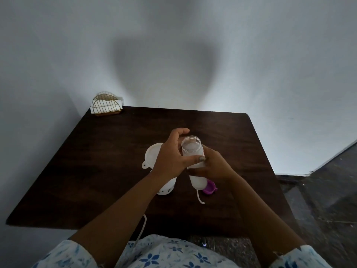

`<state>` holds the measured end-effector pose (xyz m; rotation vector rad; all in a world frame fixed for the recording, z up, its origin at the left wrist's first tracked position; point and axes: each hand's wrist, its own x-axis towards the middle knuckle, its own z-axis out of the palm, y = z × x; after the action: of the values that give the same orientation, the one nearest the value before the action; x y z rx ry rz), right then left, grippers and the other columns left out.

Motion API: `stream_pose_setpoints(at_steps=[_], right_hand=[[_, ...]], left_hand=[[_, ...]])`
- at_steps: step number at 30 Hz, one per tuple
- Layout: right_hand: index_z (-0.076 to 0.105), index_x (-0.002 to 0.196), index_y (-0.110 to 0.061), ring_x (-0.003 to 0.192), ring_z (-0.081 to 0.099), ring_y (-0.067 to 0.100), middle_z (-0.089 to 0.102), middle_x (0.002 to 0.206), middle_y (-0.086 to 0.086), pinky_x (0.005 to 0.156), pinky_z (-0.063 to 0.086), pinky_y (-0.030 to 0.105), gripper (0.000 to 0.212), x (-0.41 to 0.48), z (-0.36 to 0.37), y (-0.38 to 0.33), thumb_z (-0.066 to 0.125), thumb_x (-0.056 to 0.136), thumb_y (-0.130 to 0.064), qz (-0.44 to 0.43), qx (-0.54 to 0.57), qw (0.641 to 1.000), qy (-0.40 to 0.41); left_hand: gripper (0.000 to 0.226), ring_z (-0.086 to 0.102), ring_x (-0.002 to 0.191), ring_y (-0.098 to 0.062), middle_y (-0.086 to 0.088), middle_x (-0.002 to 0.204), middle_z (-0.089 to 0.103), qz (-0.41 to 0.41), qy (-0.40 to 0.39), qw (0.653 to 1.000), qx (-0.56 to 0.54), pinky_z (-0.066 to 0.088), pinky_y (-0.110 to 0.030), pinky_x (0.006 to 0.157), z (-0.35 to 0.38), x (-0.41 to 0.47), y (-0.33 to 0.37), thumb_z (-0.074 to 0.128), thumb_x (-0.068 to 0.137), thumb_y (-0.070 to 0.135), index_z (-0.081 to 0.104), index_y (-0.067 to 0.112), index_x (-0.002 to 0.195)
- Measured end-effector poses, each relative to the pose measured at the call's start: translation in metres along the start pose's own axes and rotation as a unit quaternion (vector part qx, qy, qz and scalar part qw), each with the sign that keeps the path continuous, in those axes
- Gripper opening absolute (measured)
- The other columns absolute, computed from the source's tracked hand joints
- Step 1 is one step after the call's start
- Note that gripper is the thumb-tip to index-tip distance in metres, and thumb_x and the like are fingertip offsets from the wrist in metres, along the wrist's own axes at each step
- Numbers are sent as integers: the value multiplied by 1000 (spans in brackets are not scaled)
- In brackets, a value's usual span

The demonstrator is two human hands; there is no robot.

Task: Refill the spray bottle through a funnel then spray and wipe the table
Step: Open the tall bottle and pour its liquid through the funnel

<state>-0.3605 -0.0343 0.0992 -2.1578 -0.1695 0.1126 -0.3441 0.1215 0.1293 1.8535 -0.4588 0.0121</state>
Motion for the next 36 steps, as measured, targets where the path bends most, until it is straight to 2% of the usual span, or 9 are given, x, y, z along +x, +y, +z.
stream_pose_setpoints(at_steps=[2,5,9,12,14,16,21,25,36], right_hand=[[51,120,-22,101,60,9,64,112,-6,83,47,24,60,1,2,-3,80,67,-23,-1,-13,1000,12],[49,120,-21,99,58,10,63,112,-4,81,44,21,62,4,3,-8,80,67,-23,7,-70,996,48],[45,124,-24,109,52,19,59,117,1,87,45,34,64,11,0,-11,78,69,-25,16,-173,981,86],[42,129,-26,116,46,22,56,121,4,94,42,41,65,17,-2,-15,75,73,-27,15,-247,965,89],[40,132,-26,117,46,23,55,123,4,97,40,41,67,22,-3,-17,74,74,-29,10,-290,953,87],[38,134,-26,117,45,23,54,124,4,98,38,41,67,26,-4,-19,72,75,-29,5,-318,944,83],[39,134,-25,119,43,24,52,127,4,102,34,42,64,30,0,-20,69,78,-28,-12,-371,925,82],[40,133,-24,120,42,25,52,127,5,103,33,43,65,32,2,-19,71,77,-25,-22,-387,918,79],[48,126,-23,117,46,30,55,122,10,103,33,47,67,44,2,-17,80,68,-30,-69,-451,882,116]], left_hand=[[97,56,111,-8,7,117,57,-8,-31,999,-3,47,-23,93,-9,0,0,83,47,49,36,21,127],[100,41,121,-3,9,131,46,-23,-19,998,55,34,-20,97,-31,0,-7,78,50,58,33,23,131],[106,35,129,-19,-6,146,31,-118,-3,976,183,34,-33,101,-62,-4,-35,82,56,45,23,18,140],[130,31,134,-26,-10,151,22,-212,-44,963,161,33,-47,107,-67,-11,-52,84,46,50,4,24,145],[136,27,136,-27,-8,153,17,-219,-59,962,154,30,-49,109,-65,-14,-58,84,44,53,-4,28,144],[131,26,136,-25,-6,153,16,-202,-62,964,161,30,-47,108,-61,-14,-61,83,48,52,-2,29,145],[107,39,126,-22,-3,143,36,-161,-53,970,175,38,-33,96,-55,-14,-62,81,60,44,17,24,144],[99,47,115,-17,-1,134,45,-157,-39,975,150,41,-28,86,-57,-16,-63,83,61,39,24,28,140],[90,45,106,-9,12,114,44,-159,-29,978,133,42,-26,83,-61,-18,-59,84,59,36,34,30,133]])
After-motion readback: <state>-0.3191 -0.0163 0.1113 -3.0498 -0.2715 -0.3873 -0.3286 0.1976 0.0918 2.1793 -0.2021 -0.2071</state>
